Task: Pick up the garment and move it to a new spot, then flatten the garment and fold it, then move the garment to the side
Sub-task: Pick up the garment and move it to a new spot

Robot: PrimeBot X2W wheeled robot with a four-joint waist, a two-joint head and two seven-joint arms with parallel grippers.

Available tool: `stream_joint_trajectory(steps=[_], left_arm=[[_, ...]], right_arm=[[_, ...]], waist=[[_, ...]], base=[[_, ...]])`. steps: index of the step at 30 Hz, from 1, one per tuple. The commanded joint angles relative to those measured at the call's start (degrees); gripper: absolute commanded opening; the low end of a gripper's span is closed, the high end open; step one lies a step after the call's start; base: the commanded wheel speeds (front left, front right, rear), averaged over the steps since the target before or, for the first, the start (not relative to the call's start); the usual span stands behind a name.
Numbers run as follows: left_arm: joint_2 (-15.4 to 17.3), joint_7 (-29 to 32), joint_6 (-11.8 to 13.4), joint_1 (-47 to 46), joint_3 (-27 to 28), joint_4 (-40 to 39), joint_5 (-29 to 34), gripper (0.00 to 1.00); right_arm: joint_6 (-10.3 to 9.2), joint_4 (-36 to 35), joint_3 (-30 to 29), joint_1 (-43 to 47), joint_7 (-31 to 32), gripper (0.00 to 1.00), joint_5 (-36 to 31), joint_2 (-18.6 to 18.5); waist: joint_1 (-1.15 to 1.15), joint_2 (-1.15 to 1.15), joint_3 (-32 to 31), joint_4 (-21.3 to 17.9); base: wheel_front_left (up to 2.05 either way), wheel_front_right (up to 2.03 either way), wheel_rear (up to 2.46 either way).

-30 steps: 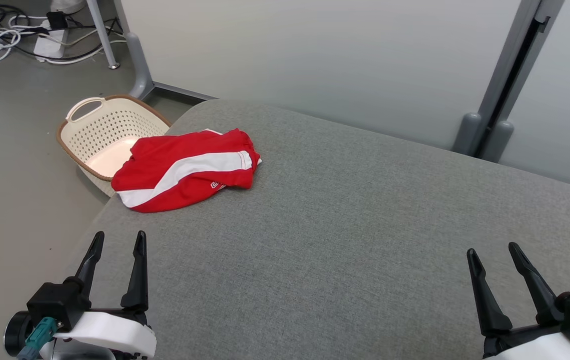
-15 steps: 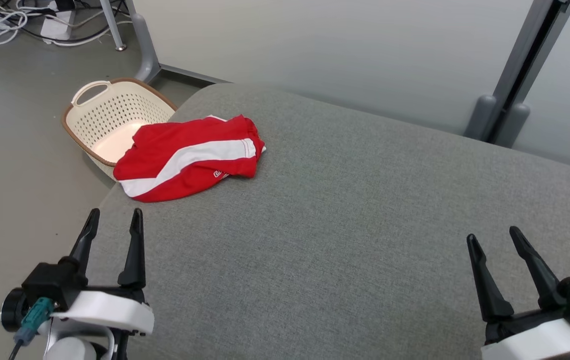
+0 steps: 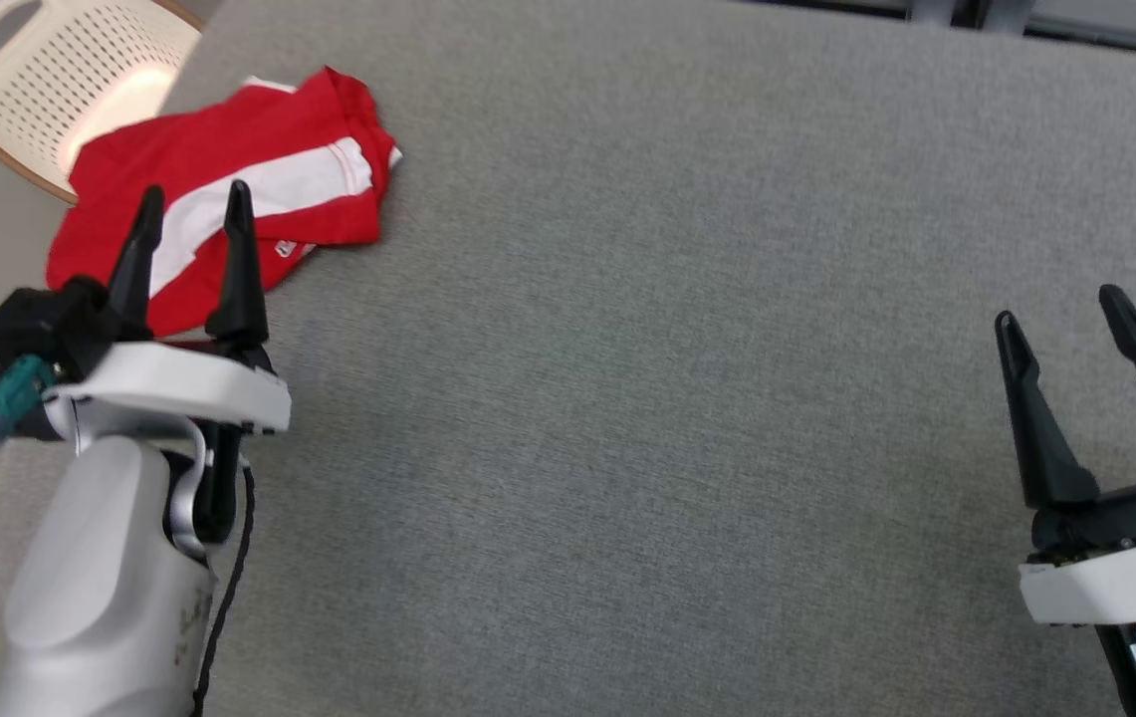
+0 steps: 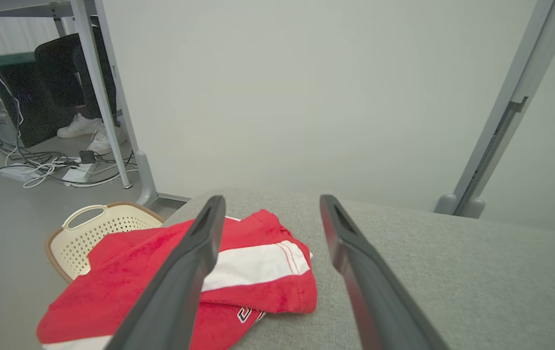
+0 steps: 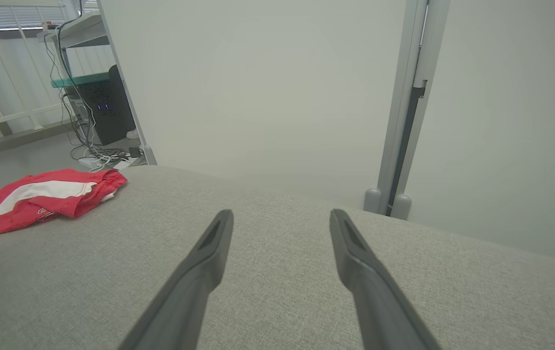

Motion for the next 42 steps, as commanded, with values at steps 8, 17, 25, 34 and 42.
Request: stream_joint_trajectory(steps=[8,17,25,34,42], left_arm=[[1.29,-0.22,-4.6,-15.2,2.11,20.11,-2.07,1.0],[1.75,1.49,-6.72,-24.63,0.45,40.5,-4.47,1.0],[3.08,0.15,-6.9,-23.51,0.05,42.66,-5.25,0.0],[3.7,-0.14,-5.28,-10.23,7.77,21.31,0.46,0.0],[1.09,-0.17,-4.63,5.96,10.56,4.63,6.99,0.0]], right_arm=[[-0.02,-1.93,-0.48,-4.21,-0.53,1.0,-1.04,-0.81],[-0.02,0.07,0.43,-6.92,-2.25,1.0,-1.11,-0.2],[-0.02,2.86,0.45,-6.89,-4.24,1.0,-0.71,0.31],[-0.02,7.91,2.43,-4.21,-6.67,1.0,0.87,1.48],[-0.02,12.38,4.18,-0.34,-8.21,1.0,2.99,2.97]], waist=[[0.0,0.0,15.04,-6.96],[0.0,0.0,17.05,-8.62],[0.0,0.0,13.52,-9.05],[0.0,0.0,2.33,-9.36],[0.0,0.0,-8.86,-10.93]], base=[[0.0,0.0,0.0],[0.0,0.0,0.0],[0.0,0.0,0.0],[0.0,0.0,0.0],[0.0,0.0,0.0]])
